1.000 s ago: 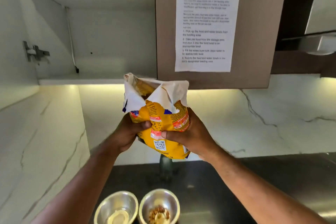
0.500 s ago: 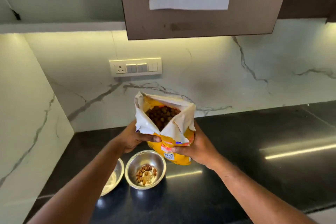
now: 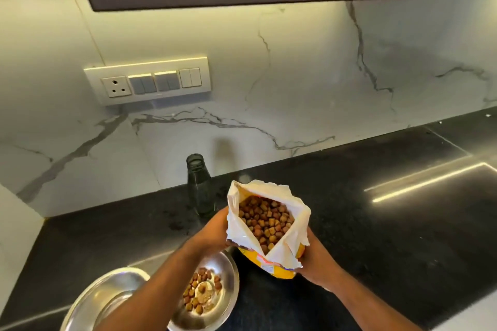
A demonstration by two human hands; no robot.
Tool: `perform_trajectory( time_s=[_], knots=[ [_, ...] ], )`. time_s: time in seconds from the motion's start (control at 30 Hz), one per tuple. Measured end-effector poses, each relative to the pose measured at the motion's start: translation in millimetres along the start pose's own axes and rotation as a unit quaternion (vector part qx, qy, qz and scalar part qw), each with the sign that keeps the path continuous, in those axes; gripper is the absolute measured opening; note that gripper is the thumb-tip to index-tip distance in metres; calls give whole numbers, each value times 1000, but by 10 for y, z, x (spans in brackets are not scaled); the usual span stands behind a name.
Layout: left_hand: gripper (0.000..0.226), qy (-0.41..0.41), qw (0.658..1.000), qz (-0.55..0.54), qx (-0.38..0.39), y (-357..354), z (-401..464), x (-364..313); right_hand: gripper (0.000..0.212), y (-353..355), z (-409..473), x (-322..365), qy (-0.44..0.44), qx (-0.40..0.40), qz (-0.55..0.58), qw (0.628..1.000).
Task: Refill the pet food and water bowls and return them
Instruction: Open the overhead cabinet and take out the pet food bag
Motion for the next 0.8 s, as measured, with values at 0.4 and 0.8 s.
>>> perform_trajectory(
  time_s=[0.4, 0.8],
  knots=[
    [60, 87, 996, -21, 1, 207, 296, 430, 112, -128, 196, -333, -41, 15, -42, 998],
    [69, -39, 974, -93, -204, 768, -412, -89, 138, 426, 20, 396, 86, -42, -75, 993]
  ],
)
Point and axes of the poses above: each hand's wrist, its own z-axis towards the middle knuckle, its own y-axis out of the back of the hand, x = y × z, the point moved 5 cm from there along z, towards the middle knuckle, and after that the axes turned 15 degrees about -z, right-handed, at the moved point
